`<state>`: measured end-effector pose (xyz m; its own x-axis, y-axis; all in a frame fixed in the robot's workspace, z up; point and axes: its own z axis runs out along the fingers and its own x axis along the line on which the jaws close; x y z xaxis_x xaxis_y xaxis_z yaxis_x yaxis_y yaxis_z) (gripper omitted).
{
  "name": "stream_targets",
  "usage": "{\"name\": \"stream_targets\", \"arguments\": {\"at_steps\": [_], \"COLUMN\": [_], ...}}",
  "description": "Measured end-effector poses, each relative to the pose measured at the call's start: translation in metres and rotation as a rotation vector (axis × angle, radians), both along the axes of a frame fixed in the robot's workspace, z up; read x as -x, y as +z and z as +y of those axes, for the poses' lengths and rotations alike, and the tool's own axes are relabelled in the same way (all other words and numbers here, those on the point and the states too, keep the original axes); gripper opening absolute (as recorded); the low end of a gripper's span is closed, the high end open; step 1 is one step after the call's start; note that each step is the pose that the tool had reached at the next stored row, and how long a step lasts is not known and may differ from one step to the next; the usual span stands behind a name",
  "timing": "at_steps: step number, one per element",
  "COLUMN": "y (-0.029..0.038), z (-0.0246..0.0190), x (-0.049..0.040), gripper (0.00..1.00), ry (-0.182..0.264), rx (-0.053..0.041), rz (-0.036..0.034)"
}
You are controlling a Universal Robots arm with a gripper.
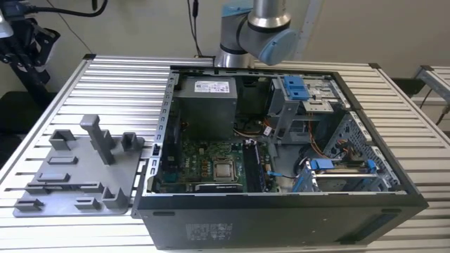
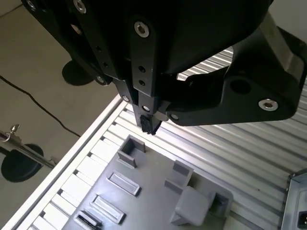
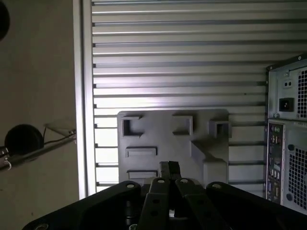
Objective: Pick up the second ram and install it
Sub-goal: 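Reach for the second ram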
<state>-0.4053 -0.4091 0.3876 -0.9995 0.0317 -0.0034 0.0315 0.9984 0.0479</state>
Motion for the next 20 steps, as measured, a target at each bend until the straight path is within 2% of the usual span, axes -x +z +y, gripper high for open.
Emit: {"name": "stream_targets", "arguments": {"at_steps": [9,20], "y": [-0.0011,-0.0027], "z": [-0.0123,-0.0320], "x": [0.0000,-0.0001], "gripper": [0.11,0.11], "ry": [0.000,0.000], "rx": [0.0000,0.0000], "rz": [-0.0001,0.0000]}}
